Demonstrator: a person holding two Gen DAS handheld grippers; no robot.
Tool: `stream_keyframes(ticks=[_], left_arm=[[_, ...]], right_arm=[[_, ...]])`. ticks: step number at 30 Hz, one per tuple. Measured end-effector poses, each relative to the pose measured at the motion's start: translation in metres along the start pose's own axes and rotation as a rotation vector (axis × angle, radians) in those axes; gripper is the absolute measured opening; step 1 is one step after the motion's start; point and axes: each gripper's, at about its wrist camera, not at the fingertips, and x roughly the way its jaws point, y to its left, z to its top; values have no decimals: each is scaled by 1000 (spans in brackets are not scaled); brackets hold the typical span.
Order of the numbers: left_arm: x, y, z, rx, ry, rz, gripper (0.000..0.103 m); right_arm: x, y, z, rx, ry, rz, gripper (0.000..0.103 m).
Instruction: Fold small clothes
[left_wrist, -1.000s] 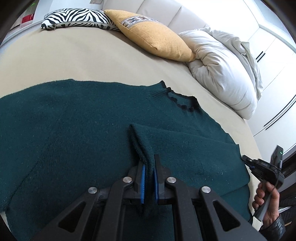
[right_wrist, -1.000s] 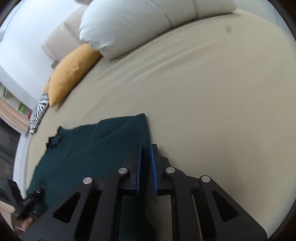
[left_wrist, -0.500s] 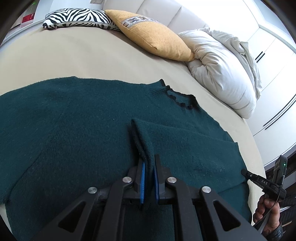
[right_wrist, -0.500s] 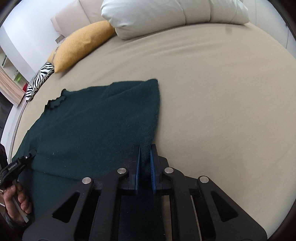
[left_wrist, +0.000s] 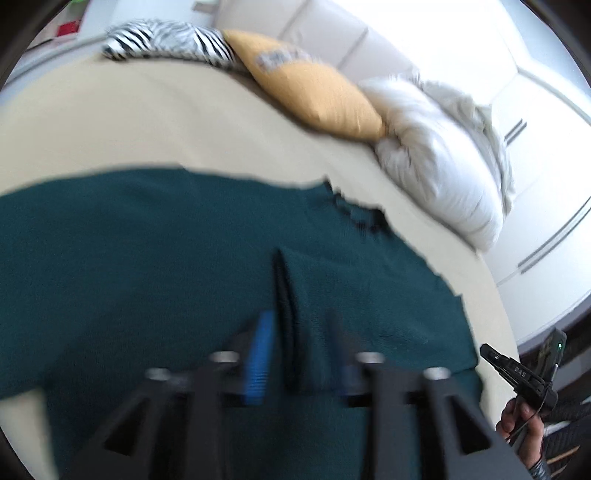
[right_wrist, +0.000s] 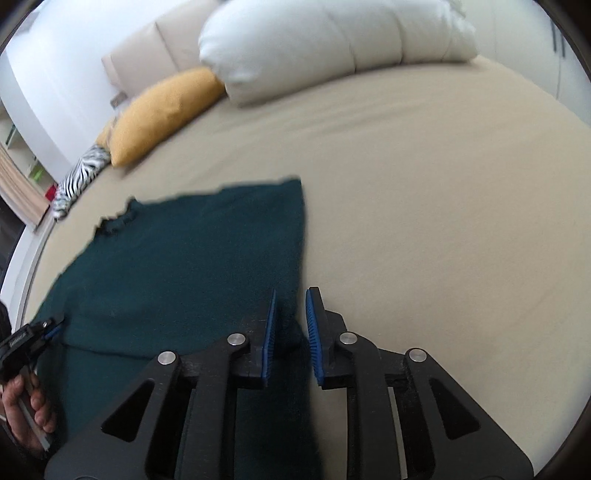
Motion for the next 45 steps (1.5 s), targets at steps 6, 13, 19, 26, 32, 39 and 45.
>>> stream_keyframes(ticks=[6,13,19,26,32,39,45], left_arm=[[-113,82,-8,-151,-140,63,67],[-239,241,-68,-632,-343,129,68],[-277,296,-103,-873,-468,81,70],[-261,339,-93,-1013,-556,18,46],[-263,337,-69,-982,-528,89,7],[-240,179,9,-399,-436,155,7],[-140,19,7,42,-263,112,8]], right_arm=[[-80,66,-18,-162,-280,-47,88],[-111,130,-45,-200,-337,71,97],[-110,178,-63,-125,-184,292,95],[-108,201,-79,-65,-96,377,87],[-111,179,-83,-29,-104,347,78],[-96,145,-93,16,-72,327,71],[-95,120,-100,48,-71,315,70]])
